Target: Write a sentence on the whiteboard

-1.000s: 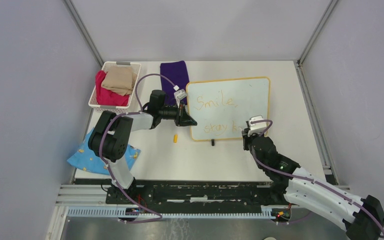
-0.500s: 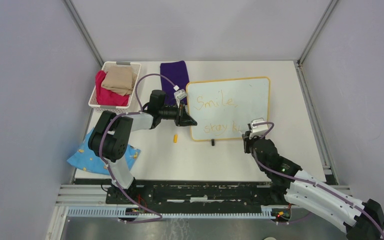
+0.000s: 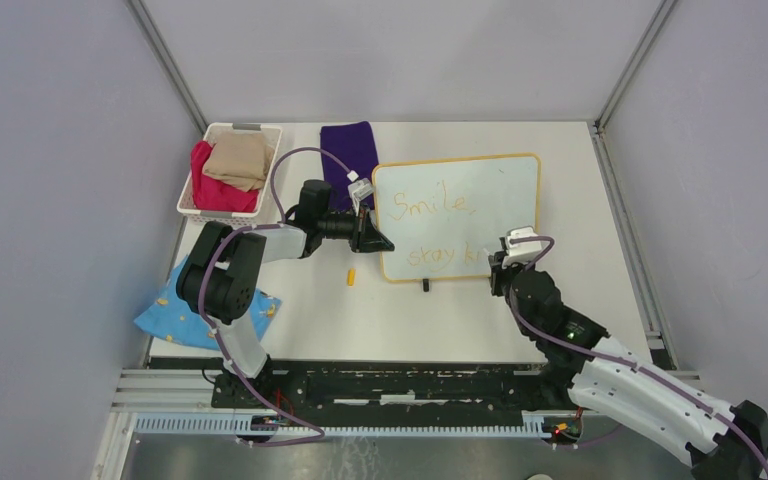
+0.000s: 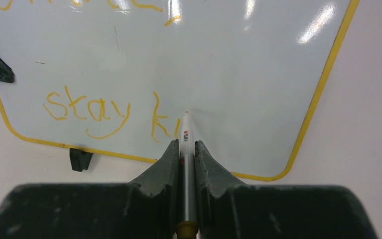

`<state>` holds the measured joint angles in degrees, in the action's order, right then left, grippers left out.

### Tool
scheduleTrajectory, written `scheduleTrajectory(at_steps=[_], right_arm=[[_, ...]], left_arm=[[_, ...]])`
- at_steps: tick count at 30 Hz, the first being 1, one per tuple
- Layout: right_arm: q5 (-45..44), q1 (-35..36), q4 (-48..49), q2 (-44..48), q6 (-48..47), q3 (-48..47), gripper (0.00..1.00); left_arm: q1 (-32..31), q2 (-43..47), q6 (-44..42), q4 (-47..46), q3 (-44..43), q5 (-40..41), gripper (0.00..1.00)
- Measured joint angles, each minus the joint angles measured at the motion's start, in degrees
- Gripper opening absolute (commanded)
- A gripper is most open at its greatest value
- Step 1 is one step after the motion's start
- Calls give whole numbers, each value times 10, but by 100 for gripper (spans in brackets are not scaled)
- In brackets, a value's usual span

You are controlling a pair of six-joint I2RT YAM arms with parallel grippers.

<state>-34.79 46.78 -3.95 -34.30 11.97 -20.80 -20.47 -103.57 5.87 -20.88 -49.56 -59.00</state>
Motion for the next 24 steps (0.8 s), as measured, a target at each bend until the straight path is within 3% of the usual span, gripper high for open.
scheduleTrajectory(at_steps=[24], right_arm=[[4,-15,5,-17,12,24,0]], left_arm=[[0,0,0,1,-1,0,2]])
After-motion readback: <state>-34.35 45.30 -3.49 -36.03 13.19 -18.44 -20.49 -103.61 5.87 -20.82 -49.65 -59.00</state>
